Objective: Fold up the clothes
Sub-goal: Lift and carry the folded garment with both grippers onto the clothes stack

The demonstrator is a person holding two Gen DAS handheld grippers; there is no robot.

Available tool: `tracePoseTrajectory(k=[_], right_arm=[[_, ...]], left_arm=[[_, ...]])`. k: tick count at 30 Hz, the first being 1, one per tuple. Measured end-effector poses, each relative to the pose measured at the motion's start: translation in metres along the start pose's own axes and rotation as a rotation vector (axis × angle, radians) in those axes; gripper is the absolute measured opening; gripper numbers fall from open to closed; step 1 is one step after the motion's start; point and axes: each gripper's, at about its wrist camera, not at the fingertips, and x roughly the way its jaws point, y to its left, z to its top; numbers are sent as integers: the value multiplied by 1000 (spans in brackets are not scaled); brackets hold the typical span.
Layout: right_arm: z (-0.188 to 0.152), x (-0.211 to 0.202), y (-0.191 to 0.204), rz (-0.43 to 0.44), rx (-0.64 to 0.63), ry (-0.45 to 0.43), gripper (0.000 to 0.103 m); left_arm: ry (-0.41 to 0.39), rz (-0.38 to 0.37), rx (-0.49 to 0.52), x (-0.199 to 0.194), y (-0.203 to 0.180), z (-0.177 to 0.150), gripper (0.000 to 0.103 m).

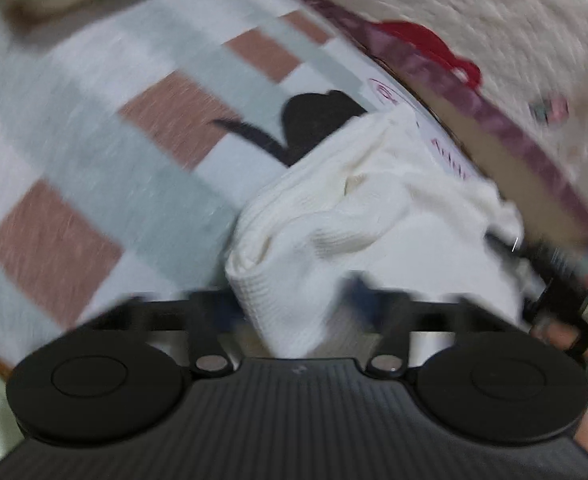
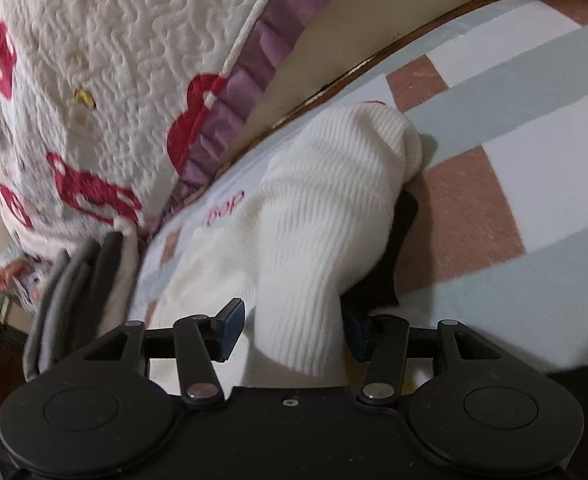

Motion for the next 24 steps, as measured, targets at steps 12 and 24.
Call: tracePoseTrajectory(k=[12,24], right_arm=[[7,-31,123,-70,-478,-94,20],[6,-71,319,107,-900,-173,20]], left_arm=[[-223,5,281,-65,-23,18,14],[-492,30,351,-200,-5,72,13]])
